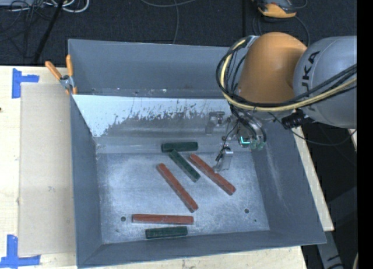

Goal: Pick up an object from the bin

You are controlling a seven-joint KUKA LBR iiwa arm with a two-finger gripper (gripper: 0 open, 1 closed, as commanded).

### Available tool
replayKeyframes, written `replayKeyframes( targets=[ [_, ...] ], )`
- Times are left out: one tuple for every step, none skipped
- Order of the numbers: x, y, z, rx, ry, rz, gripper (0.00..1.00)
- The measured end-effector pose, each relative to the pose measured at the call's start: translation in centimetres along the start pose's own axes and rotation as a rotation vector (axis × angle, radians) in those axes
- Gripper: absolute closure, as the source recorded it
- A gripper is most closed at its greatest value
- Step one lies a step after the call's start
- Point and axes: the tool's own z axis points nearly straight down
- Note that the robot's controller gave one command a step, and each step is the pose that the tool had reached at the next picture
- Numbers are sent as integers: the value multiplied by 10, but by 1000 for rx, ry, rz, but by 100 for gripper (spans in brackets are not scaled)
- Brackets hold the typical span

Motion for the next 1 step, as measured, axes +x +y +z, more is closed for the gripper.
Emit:
replayKeyframes(
  targets=[
    [23, -86, 113, 0, 1, 17, 0]
  ],
)
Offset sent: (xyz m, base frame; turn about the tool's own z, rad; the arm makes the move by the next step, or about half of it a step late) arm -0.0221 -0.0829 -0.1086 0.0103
